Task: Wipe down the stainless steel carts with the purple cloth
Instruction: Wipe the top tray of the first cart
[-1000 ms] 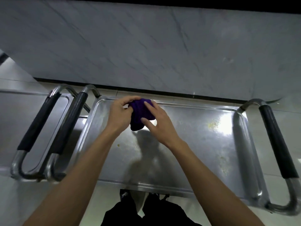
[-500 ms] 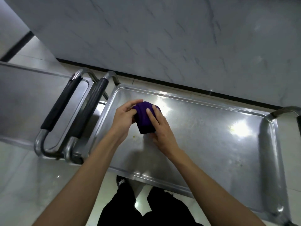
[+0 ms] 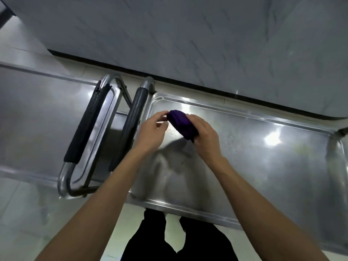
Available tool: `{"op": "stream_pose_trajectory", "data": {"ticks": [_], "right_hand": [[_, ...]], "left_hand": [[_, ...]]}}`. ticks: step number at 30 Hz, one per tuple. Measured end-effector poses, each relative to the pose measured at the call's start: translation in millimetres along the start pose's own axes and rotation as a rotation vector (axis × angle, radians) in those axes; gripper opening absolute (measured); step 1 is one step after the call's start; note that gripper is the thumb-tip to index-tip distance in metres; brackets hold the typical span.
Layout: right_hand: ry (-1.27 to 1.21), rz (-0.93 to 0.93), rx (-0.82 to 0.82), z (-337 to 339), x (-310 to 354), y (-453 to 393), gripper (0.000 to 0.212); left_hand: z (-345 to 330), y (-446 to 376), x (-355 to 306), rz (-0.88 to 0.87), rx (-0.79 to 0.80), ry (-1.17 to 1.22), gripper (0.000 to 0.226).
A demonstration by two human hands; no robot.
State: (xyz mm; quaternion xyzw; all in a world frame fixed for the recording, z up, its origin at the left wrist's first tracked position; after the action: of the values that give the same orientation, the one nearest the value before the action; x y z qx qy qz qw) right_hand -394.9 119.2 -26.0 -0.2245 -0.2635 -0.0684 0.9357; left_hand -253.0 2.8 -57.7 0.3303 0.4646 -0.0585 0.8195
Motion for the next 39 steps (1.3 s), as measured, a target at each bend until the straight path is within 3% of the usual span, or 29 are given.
{"op": "stream_pose_trajectory", "data": {"ticks": [5, 11, 15, 18, 24, 32, 39], "right_hand": [[0.153, -0.097, -0.037, -5.5, -36.5, -35.8, 0.063], [0.235, -0.175, 0.329, -75.7, -87.6, -33.9, 0.059], [0.226, -0.105, 0.505, -113.5, -85.2, -9.2, 0.057], [0.236, -0.167, 0.48, -114.3, -93.5, 2.8, 0.058], [0.334, -0.174, 0.524, -130.7, -96.1, 7.8, 0.052], [0.321, -0.136, 0.534, -159.2, -88.0, -27.6, 0.05], [0.242, -0.203, 0.435, -183.7, -77.0, -78.3, 0.046]], "left_hand": [[-8.4, -19.8, 4.5, -0.013, -0.004, -0.097, 0.036], [-28.5, -33.6, 24.0, 0.012, -0.024, -0.406, 0.04], [-36.3, -40.6, 30.9, -0.026, -0.057, -0.571, 0.04], [-33.3, -47.5, 37.3, -0.062, -0.122, -0.67, 0.041], [-30.4, -64.8, 63.6, 0.099, -0.142, -0.865, 0.057], [-19.2, -73.3, 82.9, 0.185, -0.149, -0.791, 0.07], [-18.8, -79.3, 85.5, 0.167, -0.144, -0.817, 0.075]]}}
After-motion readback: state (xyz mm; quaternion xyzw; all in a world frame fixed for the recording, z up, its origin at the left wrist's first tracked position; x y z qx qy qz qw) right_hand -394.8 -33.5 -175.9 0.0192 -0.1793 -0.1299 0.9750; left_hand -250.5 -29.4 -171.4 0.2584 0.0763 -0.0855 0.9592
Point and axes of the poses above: each hand's wrist, its own y-axis away from the middle knuckle, its own z-axis out of the back of the hand, x = y × z, the point moved 10 cm from there along -y, towards the middle knuckle, and after that the axes turned 13 degrees about z, right-handed, at the moved point
